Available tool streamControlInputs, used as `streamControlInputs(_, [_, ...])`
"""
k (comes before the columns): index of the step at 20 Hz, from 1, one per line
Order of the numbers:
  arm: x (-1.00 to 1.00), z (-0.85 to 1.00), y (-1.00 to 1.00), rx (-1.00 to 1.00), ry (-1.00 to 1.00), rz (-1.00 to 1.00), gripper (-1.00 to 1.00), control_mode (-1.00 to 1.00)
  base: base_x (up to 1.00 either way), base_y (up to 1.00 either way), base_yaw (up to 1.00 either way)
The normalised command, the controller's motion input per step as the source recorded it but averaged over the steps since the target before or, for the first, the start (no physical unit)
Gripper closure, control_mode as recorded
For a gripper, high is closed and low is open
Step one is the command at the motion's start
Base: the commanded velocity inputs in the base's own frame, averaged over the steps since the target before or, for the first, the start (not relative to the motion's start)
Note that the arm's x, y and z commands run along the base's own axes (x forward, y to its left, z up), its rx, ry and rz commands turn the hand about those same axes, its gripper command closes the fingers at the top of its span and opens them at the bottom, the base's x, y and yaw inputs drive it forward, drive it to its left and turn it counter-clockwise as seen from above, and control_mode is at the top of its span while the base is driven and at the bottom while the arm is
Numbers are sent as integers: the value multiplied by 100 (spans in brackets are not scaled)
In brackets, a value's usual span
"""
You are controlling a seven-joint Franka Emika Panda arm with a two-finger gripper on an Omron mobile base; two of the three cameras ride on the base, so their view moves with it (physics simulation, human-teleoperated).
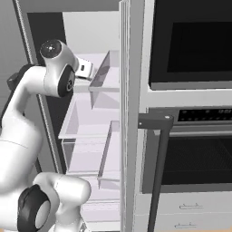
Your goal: Place one sweet potato and one fish in each tupperware on the nearby counter, to pack two identical lunches.
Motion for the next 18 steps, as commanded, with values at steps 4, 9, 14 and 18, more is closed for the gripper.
streamControlInputs(4, [69, -2, -1, 0, 9, 0, -100, -100, 0, 0, 0])
streamControlInputs(9, [65, -5, 0, 0, 8, 0, -100, -100, 0, 0, 0])
streamControlInputs(14, [60, -10, 0, 0, 3, 0, -100, -100, 0, 0, 0])
streamControlInputs(18, [56, -21, -5, 0, 0, -1, -100, -100, 0, 0, 0])
